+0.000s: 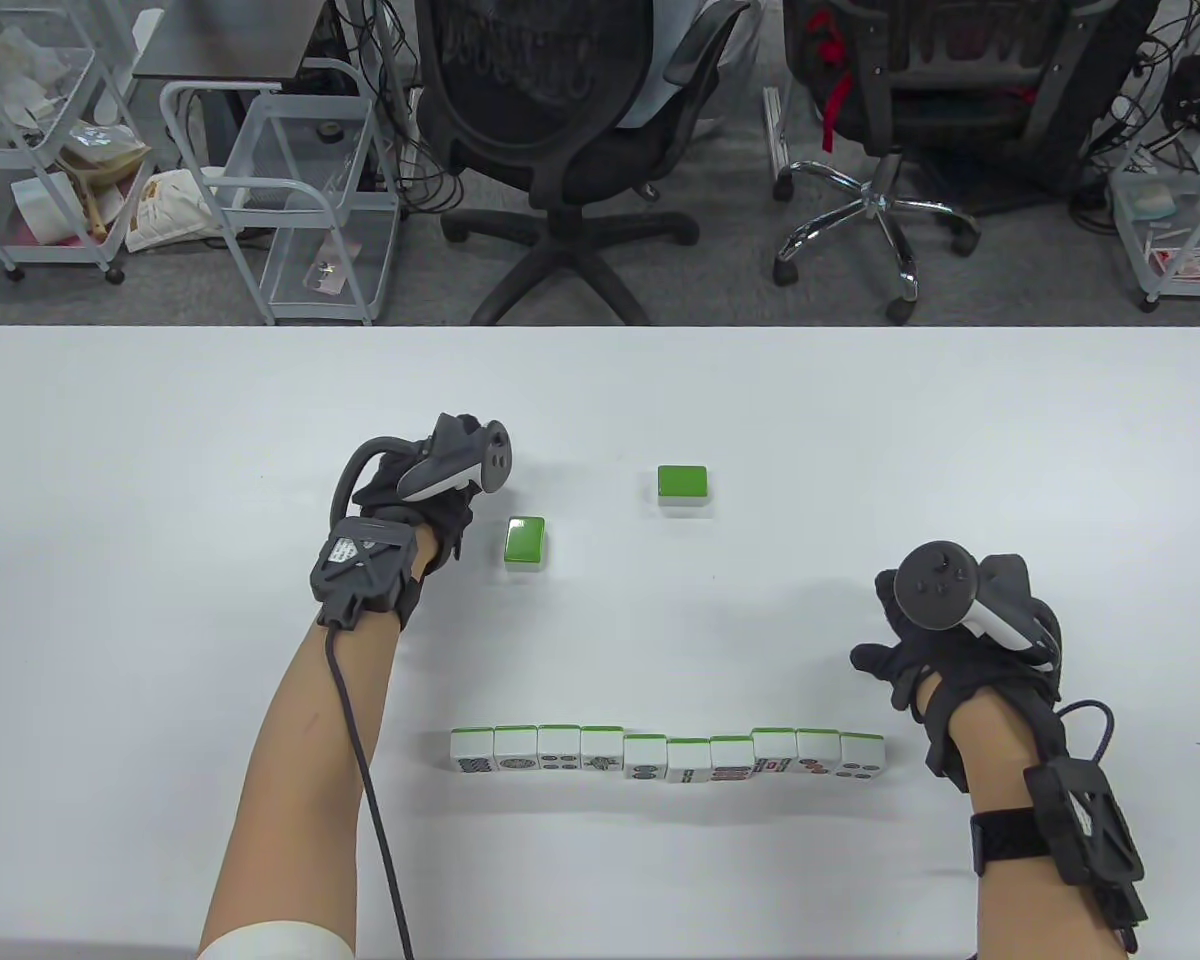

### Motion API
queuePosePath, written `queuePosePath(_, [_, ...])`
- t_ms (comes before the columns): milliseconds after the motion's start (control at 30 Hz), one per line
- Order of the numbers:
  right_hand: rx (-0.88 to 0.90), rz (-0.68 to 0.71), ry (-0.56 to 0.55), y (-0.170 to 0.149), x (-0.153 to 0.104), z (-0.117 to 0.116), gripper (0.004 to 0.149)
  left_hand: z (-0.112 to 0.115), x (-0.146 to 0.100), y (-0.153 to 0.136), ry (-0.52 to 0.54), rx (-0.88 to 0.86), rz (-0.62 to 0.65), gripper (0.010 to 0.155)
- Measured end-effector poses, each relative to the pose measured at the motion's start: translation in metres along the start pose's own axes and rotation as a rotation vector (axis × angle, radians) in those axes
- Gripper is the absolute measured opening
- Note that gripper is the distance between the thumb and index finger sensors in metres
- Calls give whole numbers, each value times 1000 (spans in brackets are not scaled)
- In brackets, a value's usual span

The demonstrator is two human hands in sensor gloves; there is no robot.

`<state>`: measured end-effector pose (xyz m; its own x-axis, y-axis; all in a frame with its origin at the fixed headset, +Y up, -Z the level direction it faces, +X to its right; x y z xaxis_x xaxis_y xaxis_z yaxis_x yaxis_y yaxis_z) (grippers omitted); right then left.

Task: Stand mahjong tiles upright in a row

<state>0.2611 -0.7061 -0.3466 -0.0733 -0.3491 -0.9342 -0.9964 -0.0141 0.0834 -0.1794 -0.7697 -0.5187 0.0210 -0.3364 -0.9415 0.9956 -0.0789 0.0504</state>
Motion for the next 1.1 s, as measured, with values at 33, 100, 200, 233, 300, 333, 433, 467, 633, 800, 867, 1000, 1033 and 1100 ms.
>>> queuePosePath(33, [0, 0, -2, 0, 0, 0, 84, 1, 4, -1, 5, 1, -8, 81])
queuePosePath(100, [15, 1, 0, -2, 0, 0, 84, 4, 9, -1, -20, -34, -5, 81])
queuePosePath(200, [21, -2, 3, -5, 0, -1, 84, 5, 14, 0, -22, -55, 3, 80])
queuePosePath(233, [22, -3, 1, -6, 0, -1, 84, 4, 14, 0, -11, -58, 3, 80])
queuePosePath(300, [29, -5, -2, -8, 0, -1, 84, 1, 15, 1, 30, -71, 2, 78])
queuePosePath(333, [33, -5, -2, -8, 1, -1, 84, -1, 15, 2, 64, -81, 1, 77])
queuePosePath(433, [33, -6, 2, -8, 1, -2, 84, -9, 13, 6, 154, -71, -7, 76])
queuePosePath(467, [30, -7, 3, -8, 1, -2, 84, -10, 12, 8, 161, -65, -7, 78])
queuePosePath(633, [38, -5, -6, -9, 0, -1, 84, -8, 7, 0, 86, -100, -9, 81])
queuePosePath(800, [46, 3, -15, -7, -1, 2, 84, -14, -21, -16, -3, -185, 50, 80])
queuePosePath(867, [50, 7, -18, -6, -2, 3, 84, -15, -37, -24, -43, -225, 83, 80])
queuePosePath(1000, [53, 16, -17, -3, -3, 2, 84, -4, -74, -37, -163, -293, 148, 80])
queuePosePath(1033, [54, 18, -16, -2, -3, 2, 84, 2, -86, -39, -220, -296, 169, 80])
queuePosePath(1100, [54, 21, -15, -1, -3, 2, 84, 11, -103, -41, -291, -314, 195, 80])
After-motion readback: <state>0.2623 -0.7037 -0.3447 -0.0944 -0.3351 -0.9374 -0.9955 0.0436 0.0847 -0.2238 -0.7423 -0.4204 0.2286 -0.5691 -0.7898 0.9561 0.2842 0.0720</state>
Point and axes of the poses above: the tracker on the back of each hand, its own y axis roughly to the thumb side, its own x axis roughly from the wrist to the fingertips, z = x × y, the point moved 5 cm from there along x, roughly from the wrist to the fingertips, and after that the axes turned 14 degrees about -x, right-handed, at the moved point
